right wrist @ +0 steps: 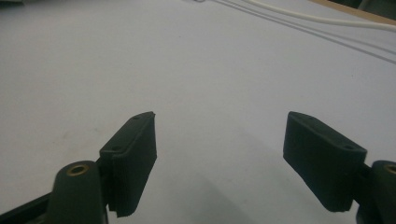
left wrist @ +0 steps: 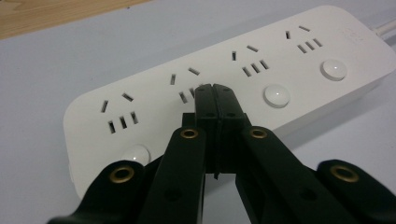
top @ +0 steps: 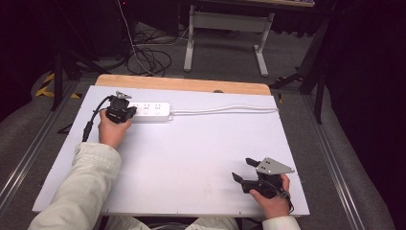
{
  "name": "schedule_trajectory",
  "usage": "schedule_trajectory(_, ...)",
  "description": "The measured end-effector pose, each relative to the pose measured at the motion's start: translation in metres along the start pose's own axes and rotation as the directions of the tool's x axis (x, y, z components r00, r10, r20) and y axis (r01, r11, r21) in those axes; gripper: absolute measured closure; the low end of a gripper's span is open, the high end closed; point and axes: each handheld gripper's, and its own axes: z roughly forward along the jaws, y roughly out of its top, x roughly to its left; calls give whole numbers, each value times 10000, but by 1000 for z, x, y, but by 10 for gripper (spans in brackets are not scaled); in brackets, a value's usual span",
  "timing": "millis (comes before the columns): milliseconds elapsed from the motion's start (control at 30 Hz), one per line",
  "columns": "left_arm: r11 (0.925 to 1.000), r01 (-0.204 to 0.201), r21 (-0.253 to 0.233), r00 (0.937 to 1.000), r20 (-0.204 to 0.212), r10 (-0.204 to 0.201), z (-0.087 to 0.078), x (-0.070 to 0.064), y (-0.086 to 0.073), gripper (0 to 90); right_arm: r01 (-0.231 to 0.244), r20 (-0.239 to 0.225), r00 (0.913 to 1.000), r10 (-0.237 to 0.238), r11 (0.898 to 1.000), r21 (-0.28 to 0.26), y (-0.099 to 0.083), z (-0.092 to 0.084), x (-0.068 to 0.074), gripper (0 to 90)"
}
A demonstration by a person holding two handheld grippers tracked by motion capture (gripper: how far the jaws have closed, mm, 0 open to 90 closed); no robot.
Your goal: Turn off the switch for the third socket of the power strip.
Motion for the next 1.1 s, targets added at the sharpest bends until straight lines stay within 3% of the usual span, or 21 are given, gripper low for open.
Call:
schedule_trajectory(133,9997,252,38,9996,126,-252,0,1,0,900,-2,-8,10000,2,10000,16,0,0,0,264)
schedule_trajectory(433,9998,157,127,9999,58,-158,0,0,1,900,6,-33,10000,-6,10000,-3,0,0,0,264)
schedule_trajectory(733,9998,-96,191,9996,-275,101,0,-4,1,900,28,-39,10000,-28,10000,4,0,-1,0,264)
schedule_trajectory(867,9990,311,331,9995,49,-313,-6,-2,3,900,0,-17,10000,0,10000,-17,-1,-1,0,264)
schedule_trajectory(933,9996,75,290,9999,152,-79,-11,-3,3,900,-20,8,10000,20,10000,-23,0,-1,-1,264)
schedule_trajectory(1100,10000,8,-42,9986,530,-6,-27,-6,8,899,30,-3,10000,-30,10000,36,1,1,1,264)
